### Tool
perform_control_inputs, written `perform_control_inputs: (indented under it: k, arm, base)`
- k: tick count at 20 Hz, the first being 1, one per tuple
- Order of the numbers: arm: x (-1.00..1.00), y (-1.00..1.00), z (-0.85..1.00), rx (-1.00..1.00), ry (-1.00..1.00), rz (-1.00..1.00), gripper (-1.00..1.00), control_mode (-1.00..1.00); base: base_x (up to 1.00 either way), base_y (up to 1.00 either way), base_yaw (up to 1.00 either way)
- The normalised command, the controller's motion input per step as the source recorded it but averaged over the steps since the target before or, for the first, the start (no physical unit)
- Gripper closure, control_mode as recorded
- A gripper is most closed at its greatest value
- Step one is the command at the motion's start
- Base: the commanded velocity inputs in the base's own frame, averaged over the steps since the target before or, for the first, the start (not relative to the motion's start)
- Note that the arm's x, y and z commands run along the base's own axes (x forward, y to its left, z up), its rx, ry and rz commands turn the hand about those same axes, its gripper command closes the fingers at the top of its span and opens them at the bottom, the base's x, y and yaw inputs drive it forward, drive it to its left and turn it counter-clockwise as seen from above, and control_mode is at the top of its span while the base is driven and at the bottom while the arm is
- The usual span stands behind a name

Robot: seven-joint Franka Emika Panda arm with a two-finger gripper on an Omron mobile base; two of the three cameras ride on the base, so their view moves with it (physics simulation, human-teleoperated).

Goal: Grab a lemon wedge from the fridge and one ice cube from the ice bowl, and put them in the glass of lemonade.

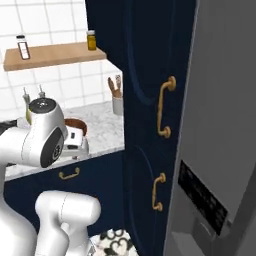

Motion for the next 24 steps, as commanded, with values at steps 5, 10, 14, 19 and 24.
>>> perform_control_inputs:
  k: [5,10,14,19,24]
  arm:
    - [0.0,0.0,0.0,0.0,0.0,0.0,-1.0,1.0]
    - [0.0,0.0,0.0,0.0,0.0,0.0,-1.0,1.0]
    - [0.0,0.0,0.0,0.0,0.0,0.0,-1.0,1.0]
    - [0.0,0.0,0.0,0.0,0.0,0.0,-1.0,1.0]
    - [0.0,0.0,0.0,0.0,0.0,0.0,-1.0,1.0]
  base:
    - [-0.63,-0.11,-0.67]
    - [-0.5,-0.09,-0.7]
    - [-0.11,-0.08,-0.8]
    - [0.05,0.0,-0.88]
    - [0.11,-0.01,-0.85]
